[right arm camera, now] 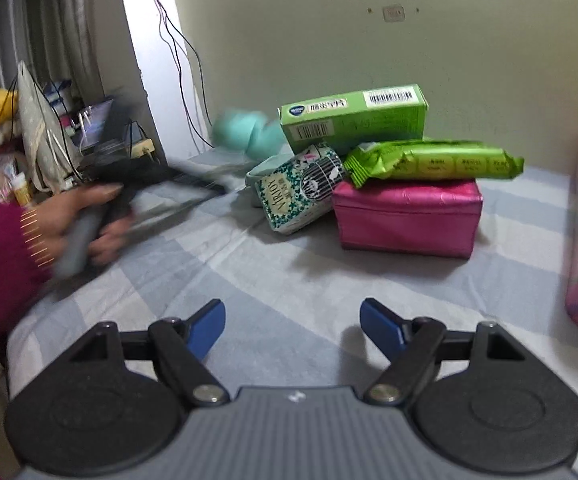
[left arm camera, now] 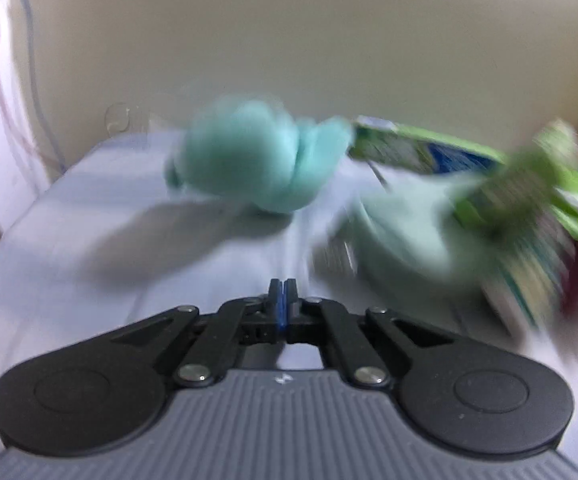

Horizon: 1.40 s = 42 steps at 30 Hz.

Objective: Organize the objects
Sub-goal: 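Move the left gripper to the mint plush seal and grasp it, then lift the plush seal with the left gripper while the right gripper grasps it too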

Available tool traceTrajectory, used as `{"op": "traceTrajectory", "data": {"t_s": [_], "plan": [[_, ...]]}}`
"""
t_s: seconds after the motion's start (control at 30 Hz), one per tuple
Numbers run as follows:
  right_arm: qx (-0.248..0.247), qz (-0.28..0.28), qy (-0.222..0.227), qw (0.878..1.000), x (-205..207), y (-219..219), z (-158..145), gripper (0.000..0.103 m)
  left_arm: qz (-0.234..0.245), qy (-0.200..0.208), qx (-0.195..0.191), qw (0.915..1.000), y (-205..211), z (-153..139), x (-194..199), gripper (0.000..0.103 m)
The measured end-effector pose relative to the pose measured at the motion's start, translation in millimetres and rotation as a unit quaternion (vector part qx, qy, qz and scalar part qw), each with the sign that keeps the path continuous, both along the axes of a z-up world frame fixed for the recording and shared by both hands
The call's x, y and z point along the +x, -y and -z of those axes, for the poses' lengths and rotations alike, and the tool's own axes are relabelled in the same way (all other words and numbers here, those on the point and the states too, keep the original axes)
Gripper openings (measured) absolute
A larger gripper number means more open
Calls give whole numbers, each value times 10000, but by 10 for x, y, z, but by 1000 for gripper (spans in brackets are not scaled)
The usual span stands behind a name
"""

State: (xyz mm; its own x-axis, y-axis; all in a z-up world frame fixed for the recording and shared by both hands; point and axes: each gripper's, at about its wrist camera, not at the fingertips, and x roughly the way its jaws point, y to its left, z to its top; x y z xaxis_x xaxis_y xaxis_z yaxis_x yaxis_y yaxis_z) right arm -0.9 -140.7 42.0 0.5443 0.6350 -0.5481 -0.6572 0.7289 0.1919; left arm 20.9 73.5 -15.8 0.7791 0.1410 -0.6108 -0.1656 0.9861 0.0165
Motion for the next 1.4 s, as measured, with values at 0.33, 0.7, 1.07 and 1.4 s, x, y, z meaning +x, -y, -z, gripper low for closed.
{"op": "traceTrajectory", "data": {"t_s": [0.33, 0.7, 1.07, 1.4], "plan": [[-48, -311, -146, 9994, -282, -275, 31, 77, 219, 532, 487, 9972, 338, -417, -924, 46], [70, -140, -238, 9996, -235, -257, 47, 81, 331, 811, 1225, 9886, 121, -282, 138, 79], [125, 124, -5, 9998, -340, -208, -8, 80, 732, 822, 854, 9902, 287, -220, -673, 44], [540, 104, -351, 9979, -771, 98, -85, 78, 2130, 1005, 1642, 9579, 1873, -34, -2346, 44]]}}
